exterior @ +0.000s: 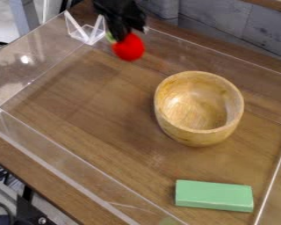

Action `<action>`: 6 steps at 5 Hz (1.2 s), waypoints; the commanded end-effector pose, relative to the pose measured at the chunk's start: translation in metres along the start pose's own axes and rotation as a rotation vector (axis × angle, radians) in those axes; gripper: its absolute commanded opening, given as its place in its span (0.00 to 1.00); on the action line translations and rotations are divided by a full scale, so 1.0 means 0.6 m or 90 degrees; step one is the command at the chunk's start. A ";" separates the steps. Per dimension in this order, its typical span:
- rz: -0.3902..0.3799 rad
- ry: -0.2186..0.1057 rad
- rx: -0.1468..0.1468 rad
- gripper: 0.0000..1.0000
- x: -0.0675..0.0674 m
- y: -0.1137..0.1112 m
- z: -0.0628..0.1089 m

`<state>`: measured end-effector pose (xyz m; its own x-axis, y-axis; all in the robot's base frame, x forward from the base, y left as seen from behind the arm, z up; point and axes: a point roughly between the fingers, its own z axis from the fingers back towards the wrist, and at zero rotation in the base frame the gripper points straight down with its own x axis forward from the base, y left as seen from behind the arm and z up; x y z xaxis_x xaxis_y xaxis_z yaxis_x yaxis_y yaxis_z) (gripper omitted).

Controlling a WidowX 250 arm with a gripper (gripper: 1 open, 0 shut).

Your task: Move the red fruit to the left

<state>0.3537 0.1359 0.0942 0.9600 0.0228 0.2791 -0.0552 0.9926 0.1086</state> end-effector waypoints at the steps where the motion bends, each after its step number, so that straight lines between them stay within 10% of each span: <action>1: 0.065 -0.008 0.049 0.00 0.019 0.045 -0.002; 3: 0.090 0.032 0.081 0.00 0.028 0.121 -0.067; 4: 0.070 0.040 0.072 1.00 0.023 0.120 -0.077; 6: 0.094 0.064 0.062 1.00 0.011 0.113 -0.099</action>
<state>0.3689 0.2129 0.0425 0.9659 0.1791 0.1870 -0.2115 0.9624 0.1707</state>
